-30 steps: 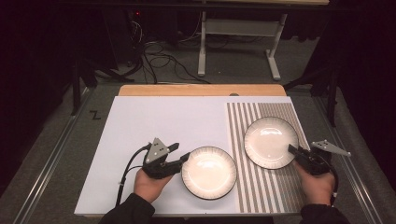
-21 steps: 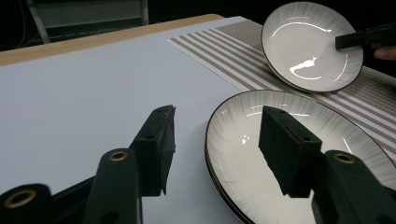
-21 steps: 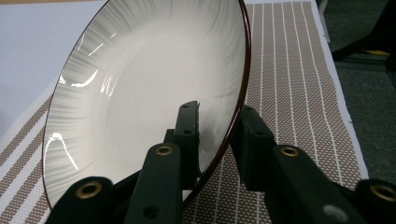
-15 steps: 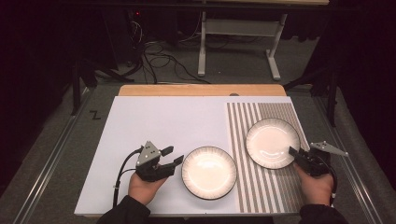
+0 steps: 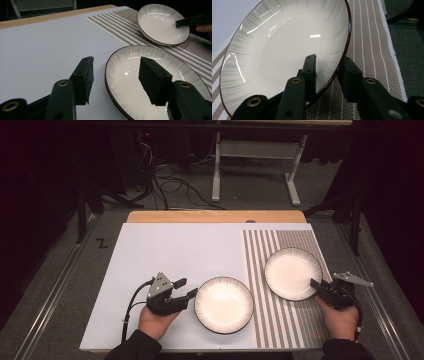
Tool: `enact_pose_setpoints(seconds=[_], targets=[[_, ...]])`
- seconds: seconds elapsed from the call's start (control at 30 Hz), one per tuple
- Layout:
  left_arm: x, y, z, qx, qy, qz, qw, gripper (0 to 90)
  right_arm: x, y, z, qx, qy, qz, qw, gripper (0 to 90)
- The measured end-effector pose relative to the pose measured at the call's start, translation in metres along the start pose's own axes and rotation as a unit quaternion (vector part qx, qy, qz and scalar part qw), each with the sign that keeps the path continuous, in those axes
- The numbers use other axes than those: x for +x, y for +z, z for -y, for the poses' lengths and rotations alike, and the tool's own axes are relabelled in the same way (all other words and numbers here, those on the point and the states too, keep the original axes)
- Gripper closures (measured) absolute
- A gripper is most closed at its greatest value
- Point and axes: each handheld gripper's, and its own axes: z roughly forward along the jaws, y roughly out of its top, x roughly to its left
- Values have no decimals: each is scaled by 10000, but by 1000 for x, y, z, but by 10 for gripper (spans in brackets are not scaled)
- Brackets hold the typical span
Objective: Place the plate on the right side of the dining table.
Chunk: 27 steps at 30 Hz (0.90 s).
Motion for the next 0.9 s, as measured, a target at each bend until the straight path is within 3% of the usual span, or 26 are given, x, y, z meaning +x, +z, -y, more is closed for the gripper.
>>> enact_pose_setpoints(seconds=[0.4,0.77,0.9], targets=[[2,0,0,11,-41,-16,10000,460,-4,0,2,95,136,12,9999,698],[2,1,1,63,-24,-21,10000,460,-12,3,6,318,268,174,9990,651],[2,2,1,93,-44,-18,9999,460,-13,1,6,225,226,164,9994,655]])
